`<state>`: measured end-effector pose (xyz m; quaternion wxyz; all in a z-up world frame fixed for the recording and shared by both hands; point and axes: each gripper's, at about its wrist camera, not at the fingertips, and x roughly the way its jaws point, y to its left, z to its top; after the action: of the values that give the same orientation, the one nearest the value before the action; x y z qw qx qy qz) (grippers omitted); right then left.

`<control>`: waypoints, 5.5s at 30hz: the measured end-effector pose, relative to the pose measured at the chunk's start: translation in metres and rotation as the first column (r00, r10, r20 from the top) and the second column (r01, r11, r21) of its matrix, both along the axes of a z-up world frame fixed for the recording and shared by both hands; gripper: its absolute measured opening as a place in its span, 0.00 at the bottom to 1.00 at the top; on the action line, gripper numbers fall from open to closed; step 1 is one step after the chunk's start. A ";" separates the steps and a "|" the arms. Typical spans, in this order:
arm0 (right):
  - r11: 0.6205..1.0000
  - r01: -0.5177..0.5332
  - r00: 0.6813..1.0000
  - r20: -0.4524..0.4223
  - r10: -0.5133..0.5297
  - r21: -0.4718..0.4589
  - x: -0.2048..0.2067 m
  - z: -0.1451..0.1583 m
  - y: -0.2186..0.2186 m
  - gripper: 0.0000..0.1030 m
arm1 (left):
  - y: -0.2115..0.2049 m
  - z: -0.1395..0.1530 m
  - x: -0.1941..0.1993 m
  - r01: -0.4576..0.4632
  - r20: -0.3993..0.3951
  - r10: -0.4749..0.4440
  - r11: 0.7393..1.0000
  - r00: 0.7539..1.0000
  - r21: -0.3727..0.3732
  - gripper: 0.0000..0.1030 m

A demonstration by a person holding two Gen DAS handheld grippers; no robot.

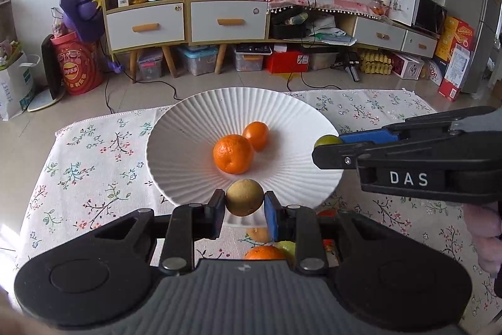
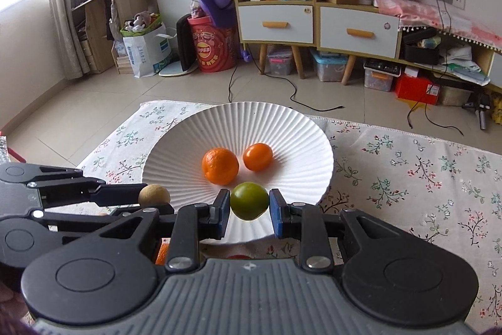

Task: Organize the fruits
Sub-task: 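Carry both fruits into the white bowl and open both tools, then withdraw both open tools from the bowl back toward the fruit cluster, then grasp a red tomato with the left tool while the right tool grasps a large red tomato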

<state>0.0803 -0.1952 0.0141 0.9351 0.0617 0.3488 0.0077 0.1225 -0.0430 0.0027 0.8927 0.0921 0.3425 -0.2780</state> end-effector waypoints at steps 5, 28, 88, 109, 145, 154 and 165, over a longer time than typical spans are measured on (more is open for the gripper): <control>1.000 0.022 1.000 -0.017 -0.022 0.006 0.008 -0.007 -0.004 0.23 | -0.011 -0.006 0.006 -0.009 -0.011 0.009 1.000 1.000 0.001 0.20; 0.998 0.036 0.996 -0.077 -0.033 0.049 0.021 -0.018 -0.013 0.24 | -0.024 -0.016 0.024 -0.049 -0.061 0.048 0.999 0.997 -0.009 0.21; 0.988 -0.155 0.985 -0.079 0.152 -0.026 -0.060 -0.008 0.012 0.92 | 0.048 -0.009 -0.034 0.000 0.001 -0.001 0.994 1.000 0.105 0.95; 0.996 -0.072 0.989 -0.137 0.063 -0.061 -0.049 -0.025 0.006 0.85 | 0.050 -0.022 -0.020 -0.069 -0.029 0.072 0.991 0.997 0.113 0.84; 0.998 -0.056 0.981 -0.188 0.047 -0.041 -0.022 -0.034 0.023 0.41 | 0.028 -0.033 -0.005 -0.050 -0.103 0.062 0.992 0.993 0.117 0.32; 0.997 -0.062 0.983 -0.178 0.052 -0.054 -0.024 -0.034 0.024 0.36 | 0.024 -0.031 -0.007 -0.053 -0.069 0.061 0.992 0.996 0.117 0.28; 0.998 -0.063 0.985 -0.163 0.059 -0.019 -0.031 -0.023 0.018 0.36 | 0.027 -0.025 -0.013 -0.042 -0.059 0.048 0.994 0.997 0.102 0.28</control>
<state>0.0492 -0.1773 -0.0091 0.9037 0.0400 0.4254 0.0273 0.1094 -0.0161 -0.0221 0.8821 0.1209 0.3853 -0.2427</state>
